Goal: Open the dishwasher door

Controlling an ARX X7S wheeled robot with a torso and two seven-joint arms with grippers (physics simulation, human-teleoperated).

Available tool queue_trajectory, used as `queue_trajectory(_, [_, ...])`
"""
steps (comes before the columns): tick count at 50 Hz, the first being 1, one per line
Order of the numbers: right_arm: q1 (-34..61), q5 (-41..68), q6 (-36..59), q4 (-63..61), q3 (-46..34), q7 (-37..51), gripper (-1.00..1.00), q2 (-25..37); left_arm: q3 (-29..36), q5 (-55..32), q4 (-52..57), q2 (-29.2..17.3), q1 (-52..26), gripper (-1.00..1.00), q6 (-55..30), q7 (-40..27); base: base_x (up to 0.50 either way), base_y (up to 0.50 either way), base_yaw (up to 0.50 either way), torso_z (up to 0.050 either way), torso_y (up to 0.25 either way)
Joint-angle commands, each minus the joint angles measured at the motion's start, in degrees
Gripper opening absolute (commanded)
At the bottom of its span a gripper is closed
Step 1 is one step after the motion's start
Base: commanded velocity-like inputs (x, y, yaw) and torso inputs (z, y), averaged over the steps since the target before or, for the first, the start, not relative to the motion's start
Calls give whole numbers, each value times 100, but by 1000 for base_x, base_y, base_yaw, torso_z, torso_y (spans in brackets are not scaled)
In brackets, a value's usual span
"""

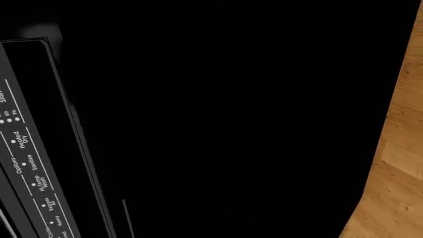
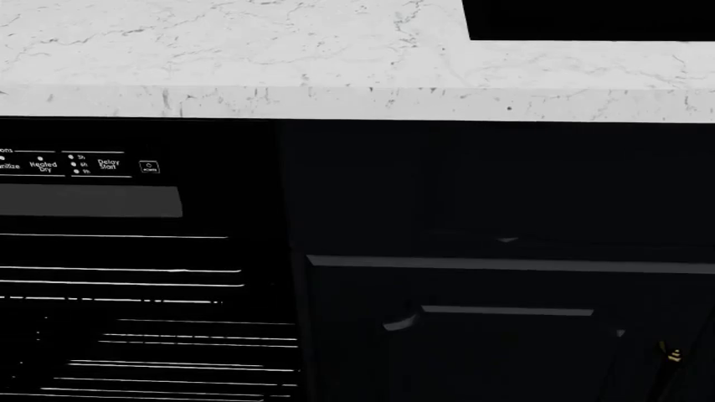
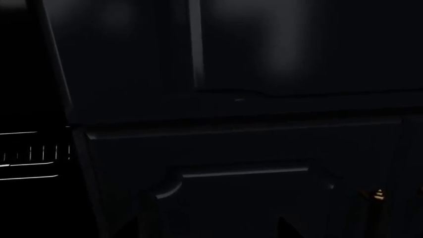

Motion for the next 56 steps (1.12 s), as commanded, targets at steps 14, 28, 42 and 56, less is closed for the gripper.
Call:
queue_trajectory(14, [18, -4, -44, 64, -55, 10, 100, -3, 600, -1189, 223, 387, 889, -100, 322, 106, 2, -4, -6, -2, 0])
queue_trajectory(28, [-5, 14, 37, -103, -70, 79, 100, 40, 804, -1222, -119, 539, 1056, -100, 834, 120, 4, -5, -8, -2, 0])
queue_trajectory(42, [5, 38, 16, -97, -87, 78, 100, 55, 875, -1296, -93, 452, 983, -100, 1080, 333, 4, -6, -10, -4, 0])
queue_trajectory(56, [-30, 47, -3, -114, -106, 102, 100, 72, 1012, -1261, -100, 466, 963, -100, 1206, 433, 5, -6, -9, -3, 0])
